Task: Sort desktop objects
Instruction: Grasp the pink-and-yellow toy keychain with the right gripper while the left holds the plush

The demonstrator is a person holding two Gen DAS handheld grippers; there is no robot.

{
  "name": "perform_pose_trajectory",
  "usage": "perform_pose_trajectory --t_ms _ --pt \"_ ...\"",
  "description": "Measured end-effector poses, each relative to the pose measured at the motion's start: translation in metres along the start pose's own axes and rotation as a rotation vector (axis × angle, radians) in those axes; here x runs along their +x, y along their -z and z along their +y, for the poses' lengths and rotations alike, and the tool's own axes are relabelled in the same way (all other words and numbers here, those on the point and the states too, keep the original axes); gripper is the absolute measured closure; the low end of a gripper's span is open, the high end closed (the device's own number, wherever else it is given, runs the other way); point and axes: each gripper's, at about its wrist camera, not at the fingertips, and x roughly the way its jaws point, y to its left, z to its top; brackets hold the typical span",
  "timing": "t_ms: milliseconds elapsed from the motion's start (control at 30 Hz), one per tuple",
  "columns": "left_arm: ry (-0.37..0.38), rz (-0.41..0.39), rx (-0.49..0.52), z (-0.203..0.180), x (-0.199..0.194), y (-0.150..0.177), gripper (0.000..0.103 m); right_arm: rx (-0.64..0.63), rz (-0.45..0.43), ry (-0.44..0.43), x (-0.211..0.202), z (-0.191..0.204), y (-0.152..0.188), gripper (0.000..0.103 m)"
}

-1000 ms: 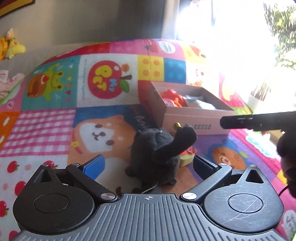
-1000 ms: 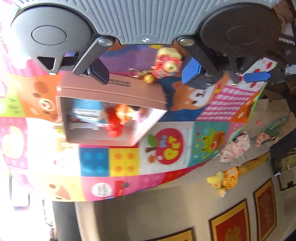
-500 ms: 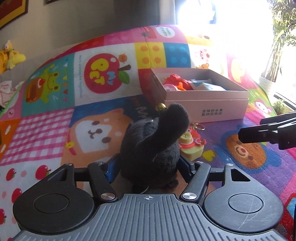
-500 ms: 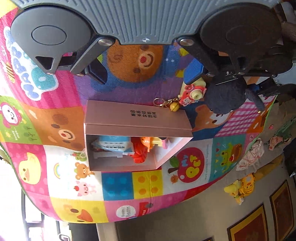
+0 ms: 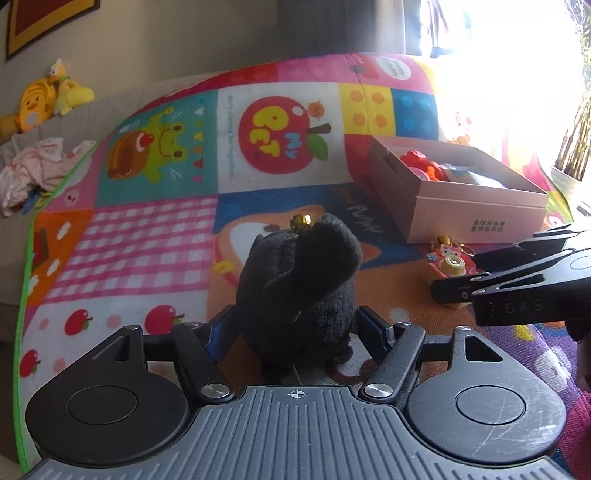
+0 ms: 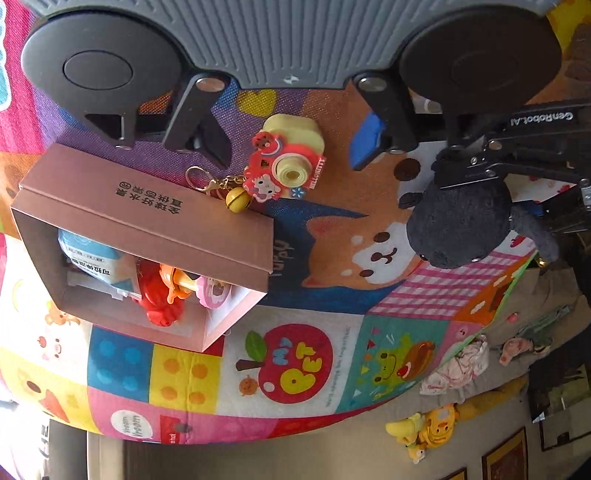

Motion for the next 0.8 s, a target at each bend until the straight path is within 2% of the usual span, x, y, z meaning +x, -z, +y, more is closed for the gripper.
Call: perform_pose_trajectory --t_ms 33,200,300,367,400,467,533,600,700,800 --pt "0.004 0.000 -0.003 -0.001 0.000 0.000 0.026 -0.008 0.020 0.012 0.003 0.001 0.000 0.058" --pt "0.017 0.001 -0.024 0.002 0.001 0.003 0.019 -0.042 0.047 0.029 -0.015 -0.015 0.016 0.060" --pt "0.040 0.007 -0.065 0.005 0.003 0.005 0.016 -0.027 0.049 0.112 -0.031 -0.042 0.028 0.060" --pt "0.050 0.015 -0.083 0.005 0.007 0.007 0.015 0.007 0.058 0.235 -0.036 -0.063 0.030 0.060" --pt "0.052 0.014 -0.085 0.005 0.007 0.007 0.014 0.033 0.051 0.269 -0.039 -0.071 0.030 0.060" --pt "0.056 0.006 -0.094 0.006 0.006 0.007 0.010 0.100 0.020 0.222 -0.050 -0.084 0.027 0.054" --pt "0.058 0.008 -0.102 0.007 0.007 0.008 0.009 0.130 -0.016 0.151 -0.057 -0.080 0.021 0.031" --pt "0.056 0.012 -0.109 0.007 0.008 0.008 0.009 0.104 -0.046 0.109 -0.054 -0.062 0.015 0.022" --pt "0.054 0.008 -0.112 0.007 0.007 0.009 0.009 0.056 -0.038 0.056 -0.033 -0.027 0.004 0.022" --pt "0.055 0.004 -0.115 0.008 0.006 0.009 0.009 -0.013 -0.033 0.050 -0.009 0.000 -0.005 0.022"
